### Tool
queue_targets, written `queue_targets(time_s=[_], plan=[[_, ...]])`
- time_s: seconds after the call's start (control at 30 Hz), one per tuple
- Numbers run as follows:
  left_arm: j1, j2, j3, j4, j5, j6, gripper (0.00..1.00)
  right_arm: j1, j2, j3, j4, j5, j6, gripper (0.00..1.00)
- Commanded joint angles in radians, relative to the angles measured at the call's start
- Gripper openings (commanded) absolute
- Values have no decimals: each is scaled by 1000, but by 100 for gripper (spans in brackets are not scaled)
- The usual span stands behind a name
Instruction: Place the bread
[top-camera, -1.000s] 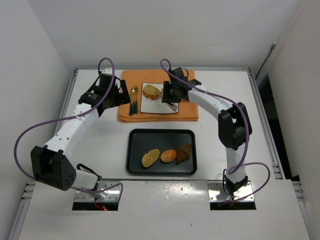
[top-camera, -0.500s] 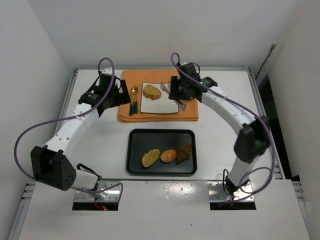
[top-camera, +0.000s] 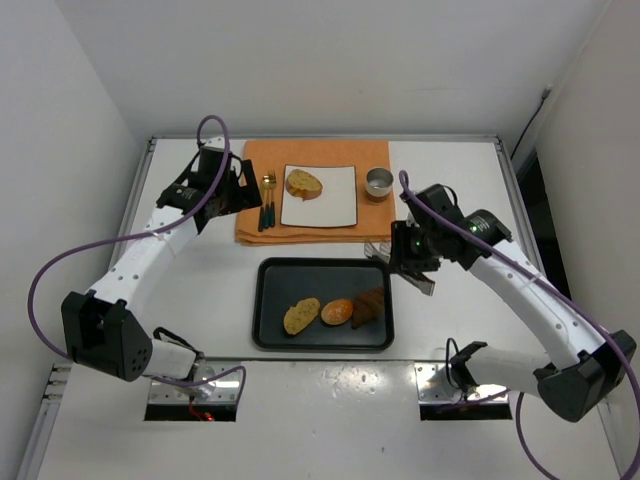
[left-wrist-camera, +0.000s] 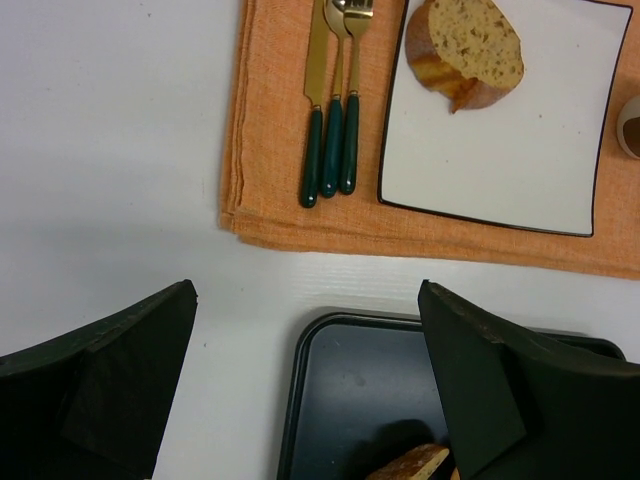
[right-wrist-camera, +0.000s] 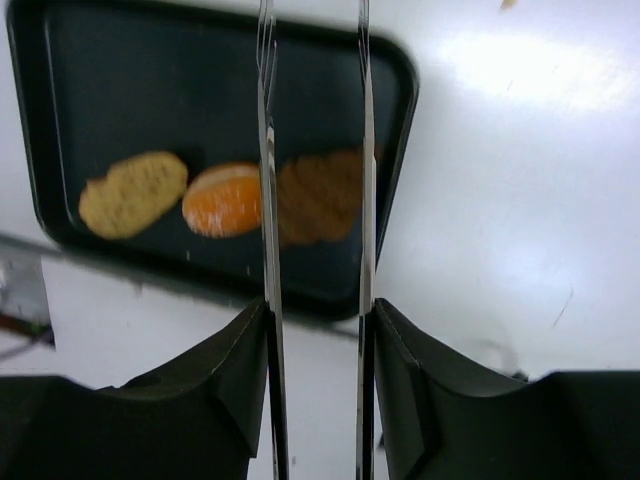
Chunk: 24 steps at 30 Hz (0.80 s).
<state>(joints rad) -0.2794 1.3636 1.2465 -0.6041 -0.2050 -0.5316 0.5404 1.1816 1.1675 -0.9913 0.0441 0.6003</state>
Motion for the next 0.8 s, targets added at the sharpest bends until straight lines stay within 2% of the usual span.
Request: queue_targets(time_s=[0.0,0.17,0.33,0.53,0.57,0.77], plan=[[13,6,39,29,7,-5,99,9,-25,-15,-111,-134,0,43],[13,26,48,29,29,-5,99,32,-14,-6,-207,-191,-23,43],[13,45,48,38,38,-15,99,50,-25,-66,-221,-242,-33,45],[13,45,48,38,47,-15,99,70,4,-55,-268,-208,-53,45],[13,45,48,38,47,-15,99,70,4,-55,-280,-199,-53,48],[13,54,48,47,56,-15,99,88,24,-80,-215,-211,-53,48]])
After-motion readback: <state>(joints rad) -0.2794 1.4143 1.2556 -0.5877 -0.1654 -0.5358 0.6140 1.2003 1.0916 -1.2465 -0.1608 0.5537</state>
